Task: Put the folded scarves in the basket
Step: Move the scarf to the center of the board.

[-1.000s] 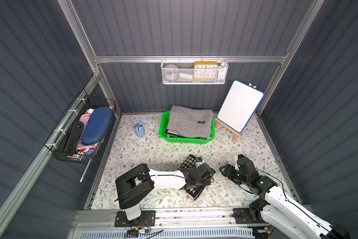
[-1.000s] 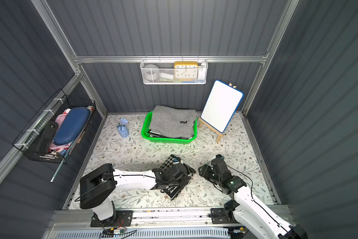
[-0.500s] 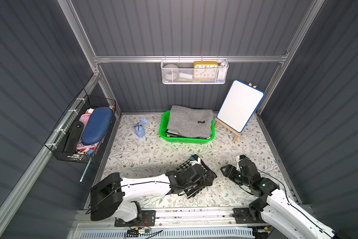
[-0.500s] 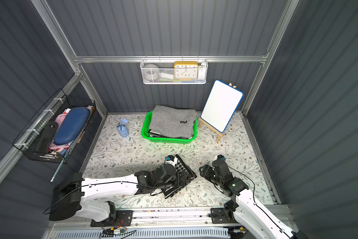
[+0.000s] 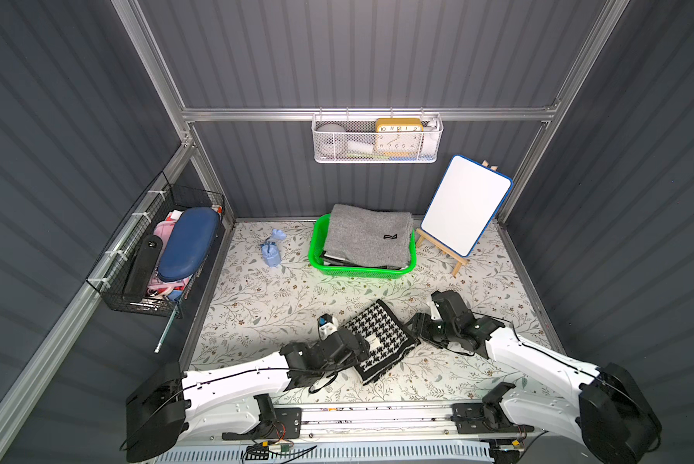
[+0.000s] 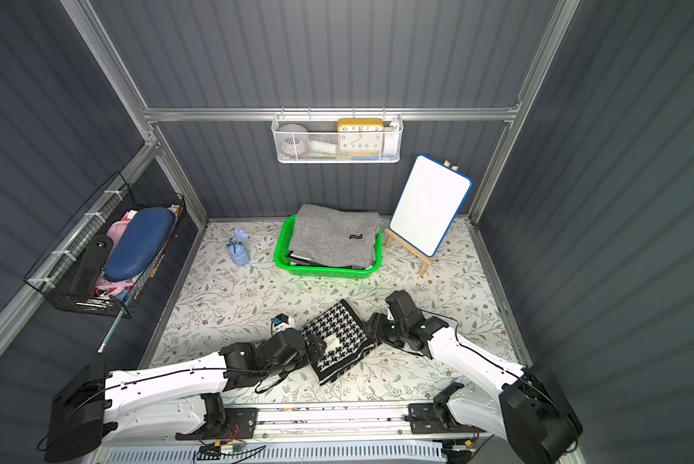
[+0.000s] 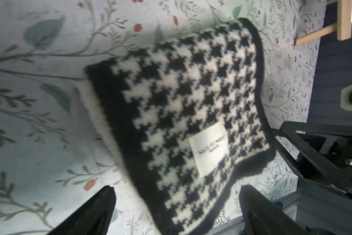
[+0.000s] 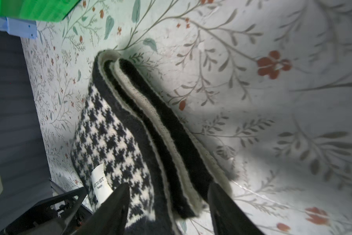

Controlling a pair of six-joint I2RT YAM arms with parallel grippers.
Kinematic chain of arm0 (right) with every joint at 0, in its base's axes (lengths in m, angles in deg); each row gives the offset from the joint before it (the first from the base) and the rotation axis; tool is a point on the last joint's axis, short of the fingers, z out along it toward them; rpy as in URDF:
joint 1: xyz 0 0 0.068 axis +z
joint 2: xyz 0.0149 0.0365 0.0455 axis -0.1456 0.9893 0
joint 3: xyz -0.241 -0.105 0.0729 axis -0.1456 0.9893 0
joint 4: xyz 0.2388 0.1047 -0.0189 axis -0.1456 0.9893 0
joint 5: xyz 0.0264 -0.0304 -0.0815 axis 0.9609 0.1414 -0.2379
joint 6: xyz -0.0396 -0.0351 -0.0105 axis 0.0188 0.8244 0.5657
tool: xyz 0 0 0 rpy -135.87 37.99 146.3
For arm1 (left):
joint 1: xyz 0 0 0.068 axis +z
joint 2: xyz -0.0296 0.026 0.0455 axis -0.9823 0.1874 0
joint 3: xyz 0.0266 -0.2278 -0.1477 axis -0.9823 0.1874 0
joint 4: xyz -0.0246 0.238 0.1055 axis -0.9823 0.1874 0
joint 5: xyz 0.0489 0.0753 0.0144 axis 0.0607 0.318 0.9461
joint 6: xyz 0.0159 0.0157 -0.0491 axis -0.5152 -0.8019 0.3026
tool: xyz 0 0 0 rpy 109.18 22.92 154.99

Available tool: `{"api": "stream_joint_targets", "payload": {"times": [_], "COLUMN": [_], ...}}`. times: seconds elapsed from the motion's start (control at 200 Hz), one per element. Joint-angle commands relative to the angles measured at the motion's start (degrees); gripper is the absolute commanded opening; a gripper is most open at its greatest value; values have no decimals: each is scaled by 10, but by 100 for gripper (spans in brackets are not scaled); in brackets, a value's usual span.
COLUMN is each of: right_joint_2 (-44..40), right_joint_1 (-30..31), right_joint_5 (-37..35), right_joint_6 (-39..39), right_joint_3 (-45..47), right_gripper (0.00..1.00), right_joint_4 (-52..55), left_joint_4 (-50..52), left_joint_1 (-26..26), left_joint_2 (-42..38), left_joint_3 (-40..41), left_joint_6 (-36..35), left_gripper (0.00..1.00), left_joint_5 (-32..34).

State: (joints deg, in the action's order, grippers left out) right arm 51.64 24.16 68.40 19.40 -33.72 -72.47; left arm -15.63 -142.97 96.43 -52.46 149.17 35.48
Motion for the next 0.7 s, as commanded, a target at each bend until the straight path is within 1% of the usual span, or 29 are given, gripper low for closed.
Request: {"api": "stream_joint_targets", "payload": {"times": [0.0, 0.03, 0.065, 0.07, 0.13, 0.17, 0.295, 0.41, 0.425, 0.58, 0.64, 0.695], "right_joint_2": [42, 51, 58, 61, 66, 65, 52, 22, 2, -93, -132, -164], "right_joint_1": [33, 41, 50, 51, 69, 80, 112, 147, 151, 202, 206, 206], "right_joint_5": [-24, -27, -29, -29, -34, -43, -69, -87, -89, -103, -119, -143], "right_joint_6": [19, 19, 18, 18, 18, 13, -11, -51, -57, -96, -96, -91], "right_joint_3": [-25, -27, -28, -28, -24, -18, 10, 48, 55, 108, 112, 111], "right_gripper": [61, 58, 49, 49, 32, 28, 28, 30, 30, 36, 39, 44], "right_joint_4": [-1, 1, 3, 3, 4, 9, 25, 35, 33, 20, 37, 58], "left_joint_4": [-9, -17, -28, -29, -44, -52, -99, -120, -121, -141, -147, -147], "left_joint_1": [14, 18, 21, 22, 26, 28, 40, 69, 72, 113, 127, 129], "left_joint_2": [-24, -26, -28, -28, -24, -19, 5, 26, 28, 48, 54, 57], "left_joint_3": [34, 41, 49, 50, 60, 65, 88, 85, 83, 63, 55, 45], "left_joint_6": [34, 35, 36, 36, 37, 43, 45, 21, 16, -27, -38, -48], "left_gripper": [99, 99, 99, 99, 99, 99, 99, 99, 99, 99, 99, 99], "left_joint_5": [-23, -26, -31, -32, -37, -35, -36, -46, -47, -63, -68, -66]}}
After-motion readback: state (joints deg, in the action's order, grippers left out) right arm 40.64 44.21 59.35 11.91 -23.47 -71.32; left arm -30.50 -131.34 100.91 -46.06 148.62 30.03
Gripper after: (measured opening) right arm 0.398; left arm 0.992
